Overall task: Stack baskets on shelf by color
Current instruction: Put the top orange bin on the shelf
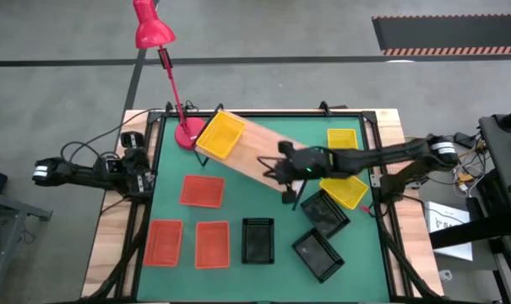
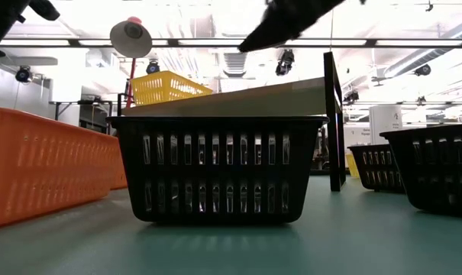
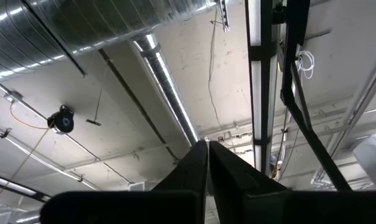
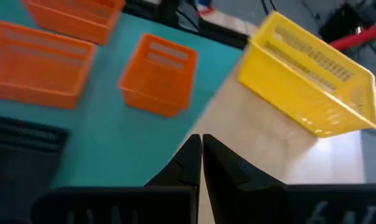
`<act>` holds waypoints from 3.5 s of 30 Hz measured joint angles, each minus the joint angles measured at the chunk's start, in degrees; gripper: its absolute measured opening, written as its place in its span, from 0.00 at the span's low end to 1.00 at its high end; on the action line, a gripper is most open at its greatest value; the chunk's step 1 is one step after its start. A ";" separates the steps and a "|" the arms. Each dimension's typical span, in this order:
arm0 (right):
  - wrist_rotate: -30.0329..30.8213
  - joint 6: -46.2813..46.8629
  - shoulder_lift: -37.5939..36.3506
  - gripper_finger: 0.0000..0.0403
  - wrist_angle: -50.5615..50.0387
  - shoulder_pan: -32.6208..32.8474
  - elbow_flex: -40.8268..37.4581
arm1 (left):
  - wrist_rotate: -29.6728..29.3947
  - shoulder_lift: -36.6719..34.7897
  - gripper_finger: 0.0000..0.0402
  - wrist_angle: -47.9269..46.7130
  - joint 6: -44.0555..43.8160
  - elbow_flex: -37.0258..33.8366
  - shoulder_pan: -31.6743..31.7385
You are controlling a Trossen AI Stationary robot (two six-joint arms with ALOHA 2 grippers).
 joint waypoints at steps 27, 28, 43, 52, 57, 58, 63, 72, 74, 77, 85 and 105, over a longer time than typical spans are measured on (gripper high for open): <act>1.49 -6.49 -29.70 0.02 24.99 10.06 -35.68 | 7.74 25.51 0.00 0.02 -23.56 9.23 0.01; 1.49 -7.36 -30.22 0.02 24.98 10.06 -35.70 | 7.74 27.28 0.00 0.02 -25.39 10.02 -0.03; 1.46 -12.20 -33.50 0.02 21.97 10.04 -35.65 | 6.69 43.22 0.00 -14.02 -39.45 24.47 -7.50; 1.46 -10.02 -35.60 0.02 19.21 10.04 -35.61 | -6.26 42.36 0.00 -56.85 -55.12 38.28 -13.56; 1.46 -8.88 -36.76 0.02 17.45 10.04 -35.59 | -8.46 44.40 0.00 -77.89 -70.07 45.74 -17.08; 1.46 -8.86 -37.00 0.02 16.92 10.04 -35.59 | -8.50 44.85 0.00 -81.14 -72.55 46.69 -17.58; 1.46 -8.07 -37.63 0.02 16.41 10.04 -35.59 | -7.79 46.98 0.00 -97.75 -85.90 50.35 -18.52; 1.47 -8.07 -37.72 0.02 15.38 10.04 -35.59 | -8.57 50.48 0.00 -130.11 -103.21 54.13 -16.22; 1.49 -8.00 -37.73 0.02 15.23 10.04 -35.58 | -8.59 51.40 0.00 -129.94 -103.47 54.83 -15.59; 1.47 -7.93 -37.74 0.02 14.73 10.04 -35.43 | -8.85 53.64 0.00 -129.86 -103.34 55.71 -14.99; 1.49 -7.93 -37.72 0.02 13.75 10.04 -35.43 | -10.23 62.39 0.00 -130.83 -104.53 61.19 -14.35; 1.49 -8.41 -37.68 0.02 13.11 10.02 -35.43 | -2.62 65.48 0.00 -141.03 -65.12 66.91 -13.83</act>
